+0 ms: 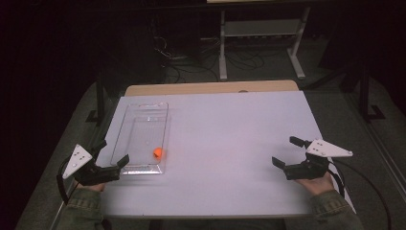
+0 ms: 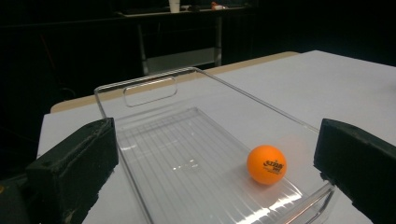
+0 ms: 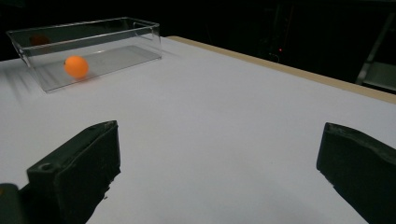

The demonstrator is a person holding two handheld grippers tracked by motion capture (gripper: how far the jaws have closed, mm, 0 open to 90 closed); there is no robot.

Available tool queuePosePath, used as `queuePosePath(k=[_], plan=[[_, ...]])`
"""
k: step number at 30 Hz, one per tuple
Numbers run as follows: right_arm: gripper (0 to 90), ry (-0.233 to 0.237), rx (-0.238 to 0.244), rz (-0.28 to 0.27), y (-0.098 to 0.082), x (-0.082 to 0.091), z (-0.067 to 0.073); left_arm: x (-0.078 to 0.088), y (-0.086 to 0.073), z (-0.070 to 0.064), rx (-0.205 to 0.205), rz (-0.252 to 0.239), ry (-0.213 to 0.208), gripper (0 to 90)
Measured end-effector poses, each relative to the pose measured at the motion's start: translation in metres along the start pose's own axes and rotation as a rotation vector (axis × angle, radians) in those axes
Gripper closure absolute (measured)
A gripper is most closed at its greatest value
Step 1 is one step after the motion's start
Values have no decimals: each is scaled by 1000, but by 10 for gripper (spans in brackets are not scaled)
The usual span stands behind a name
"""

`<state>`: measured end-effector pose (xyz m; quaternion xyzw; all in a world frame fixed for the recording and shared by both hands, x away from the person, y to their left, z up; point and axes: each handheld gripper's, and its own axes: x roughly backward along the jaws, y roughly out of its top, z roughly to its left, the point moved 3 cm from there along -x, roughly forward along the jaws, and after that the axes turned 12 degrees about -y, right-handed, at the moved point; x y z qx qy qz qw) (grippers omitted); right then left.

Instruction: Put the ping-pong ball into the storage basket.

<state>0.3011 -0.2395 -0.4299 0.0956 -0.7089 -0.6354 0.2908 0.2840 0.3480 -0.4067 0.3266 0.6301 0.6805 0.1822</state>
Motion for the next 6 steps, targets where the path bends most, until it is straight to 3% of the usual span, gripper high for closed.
queuePosePath(k=[6], plan=[[0,3,-7,3,-2,-1,0,5,-2,0,3,-35,24,0]])
